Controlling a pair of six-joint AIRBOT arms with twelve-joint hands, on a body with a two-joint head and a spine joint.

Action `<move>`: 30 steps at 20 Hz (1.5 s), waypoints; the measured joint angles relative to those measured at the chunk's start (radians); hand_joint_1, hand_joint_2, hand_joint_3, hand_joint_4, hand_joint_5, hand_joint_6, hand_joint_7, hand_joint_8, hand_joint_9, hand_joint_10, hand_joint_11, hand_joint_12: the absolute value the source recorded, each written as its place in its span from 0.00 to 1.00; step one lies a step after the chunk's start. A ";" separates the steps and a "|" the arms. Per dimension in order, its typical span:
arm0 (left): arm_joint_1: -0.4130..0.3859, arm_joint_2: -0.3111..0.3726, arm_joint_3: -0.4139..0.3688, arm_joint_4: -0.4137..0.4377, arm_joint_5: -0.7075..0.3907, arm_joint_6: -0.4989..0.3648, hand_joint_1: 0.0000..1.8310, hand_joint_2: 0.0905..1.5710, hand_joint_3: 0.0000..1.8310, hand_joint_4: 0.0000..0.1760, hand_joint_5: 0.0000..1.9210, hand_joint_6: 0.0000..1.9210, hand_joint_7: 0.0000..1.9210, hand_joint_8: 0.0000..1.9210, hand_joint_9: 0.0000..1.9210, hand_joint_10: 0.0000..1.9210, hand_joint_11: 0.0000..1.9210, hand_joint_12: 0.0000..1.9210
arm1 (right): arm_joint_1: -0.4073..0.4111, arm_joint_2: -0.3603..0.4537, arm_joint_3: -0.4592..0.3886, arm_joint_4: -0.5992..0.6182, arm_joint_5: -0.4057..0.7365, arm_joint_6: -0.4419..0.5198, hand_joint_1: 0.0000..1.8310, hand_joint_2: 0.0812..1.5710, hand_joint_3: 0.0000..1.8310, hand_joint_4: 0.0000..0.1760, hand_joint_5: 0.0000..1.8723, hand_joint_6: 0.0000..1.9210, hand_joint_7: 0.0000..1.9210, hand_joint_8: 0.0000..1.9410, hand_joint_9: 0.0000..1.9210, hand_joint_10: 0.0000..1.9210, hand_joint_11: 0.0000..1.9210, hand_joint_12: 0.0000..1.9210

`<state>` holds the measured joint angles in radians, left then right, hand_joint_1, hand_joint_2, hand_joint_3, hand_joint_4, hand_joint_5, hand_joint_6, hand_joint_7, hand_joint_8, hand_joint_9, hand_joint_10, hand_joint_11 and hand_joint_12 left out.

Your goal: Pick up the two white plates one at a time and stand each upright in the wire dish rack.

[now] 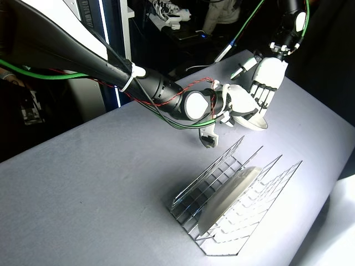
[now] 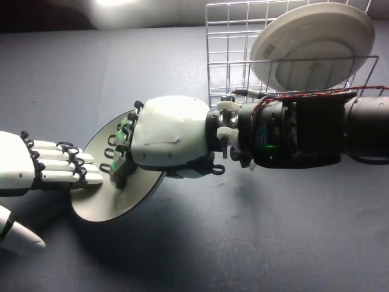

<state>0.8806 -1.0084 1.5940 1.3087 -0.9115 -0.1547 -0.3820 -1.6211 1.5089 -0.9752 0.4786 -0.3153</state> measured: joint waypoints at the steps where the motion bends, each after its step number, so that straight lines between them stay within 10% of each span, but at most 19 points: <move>1: 0.000 -0.001 0.000 0.000 0.000 -0.001 0.00 0.68 0.00 0.00 0.02 0.01 0.01 0.00 0.00 0.00 0.00 0.00 | 0.000 0.000 0.000 0.003 0.000 0.000 0.81 0.70 0.00 0.00 0.47 0.59 0.46 0.49 0.44 0.58 0.44 0.78; 7: -0.024 0.000 0.000 0.026 0.004 -0.008 0.00 0.69 0.00 0.00 0.01 0.00 0.00 0.00 0.00 0.00 0.00 0.00 | 0.000 0.008 0.000 -0.002 0.024 -0.002 0.81 0.69 0.00 0.00 0.50 0.55 0.47 0.49 0.47 0.54 0.46 0.76; 22: -0.421 0.055 -0.027 0.219 0.035 -0.020 0.00 0.69 0.00 0.00 0.02 0.00 0.01 0.00 0.00 0.00 0.00 0.00 | 0.023 0.120 -0.090 0.045 0.047 0.001 0.81 0.69 0.00 0.00 0.49 0.53 0.46 0.51 0.50 0.51 0.46 0.76; 30: -0.450 0.066 -0.033 0.253 0.053 -0.022 0.00 0.69 0.00 0.00 0.02 0.00 0.00 0.00 0.00 0.00 0.00 0.00 | 0.080 0.217 -0.185 0.157 0.031 0.000 0.81 0.70 0.00 0.00 0.47 0.56 0.44 0.53 0.48 0.53 0.46 0.77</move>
<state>0.4309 -0.9424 1.5612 1.5620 -0.8589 -0.1768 -0.3019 -1.4036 1.3243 -0.8181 0.5091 -0.3149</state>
